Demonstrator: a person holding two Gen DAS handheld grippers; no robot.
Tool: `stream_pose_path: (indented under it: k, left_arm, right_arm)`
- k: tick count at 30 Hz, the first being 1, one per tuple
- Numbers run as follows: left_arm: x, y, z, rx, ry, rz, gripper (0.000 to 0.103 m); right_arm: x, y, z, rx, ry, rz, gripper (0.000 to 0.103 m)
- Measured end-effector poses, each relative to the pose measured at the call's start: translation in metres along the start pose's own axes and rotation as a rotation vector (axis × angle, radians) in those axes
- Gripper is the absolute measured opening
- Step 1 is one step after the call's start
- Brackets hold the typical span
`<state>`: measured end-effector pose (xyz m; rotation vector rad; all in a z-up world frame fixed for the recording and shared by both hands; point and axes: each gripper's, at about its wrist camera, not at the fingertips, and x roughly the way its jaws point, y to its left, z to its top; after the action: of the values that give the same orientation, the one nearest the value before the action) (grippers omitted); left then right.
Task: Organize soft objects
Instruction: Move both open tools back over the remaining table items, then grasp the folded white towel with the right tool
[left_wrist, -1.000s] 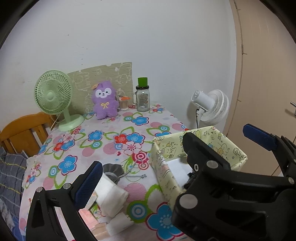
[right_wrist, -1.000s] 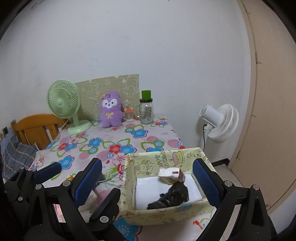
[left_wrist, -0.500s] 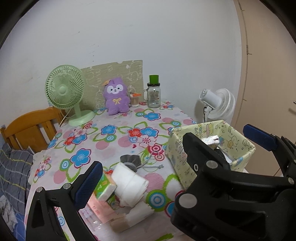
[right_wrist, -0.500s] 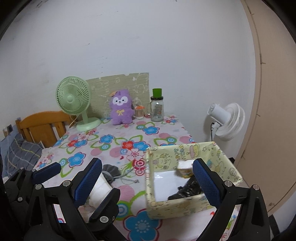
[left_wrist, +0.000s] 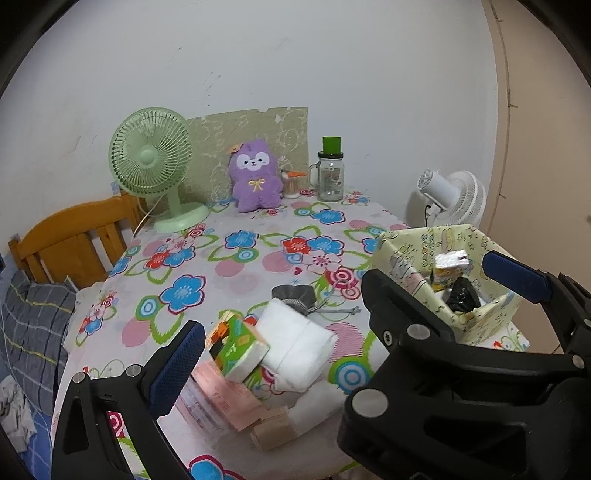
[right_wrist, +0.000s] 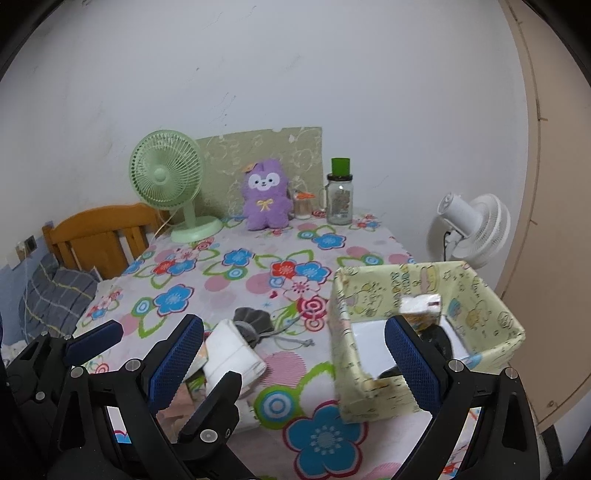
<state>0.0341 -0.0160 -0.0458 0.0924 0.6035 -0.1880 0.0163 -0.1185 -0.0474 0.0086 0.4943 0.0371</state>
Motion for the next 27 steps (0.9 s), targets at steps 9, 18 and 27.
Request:
stream_pose_path:
  k: [9,18,27]
  left_arm:
    - [0.016,0.020,-0.015,-0.033,0.036,-0.003,0.103]
    - [0.034,0.039,-0.027,-0.041,0.082,0.033,0.103]
    - [0.053,0.055,-0.034,-0.067,0.136,0.029,0.103]
  right_arm:
    - [0.017,0.019,-0.014,-0.019,0.019,0.018,0.100]
    - [0.043,0.034,-0.026,-0.018,0.074,0.046,0.100]
    - [0.070,0.047,-0.033,-0.030,0.126,0.063,0.100]
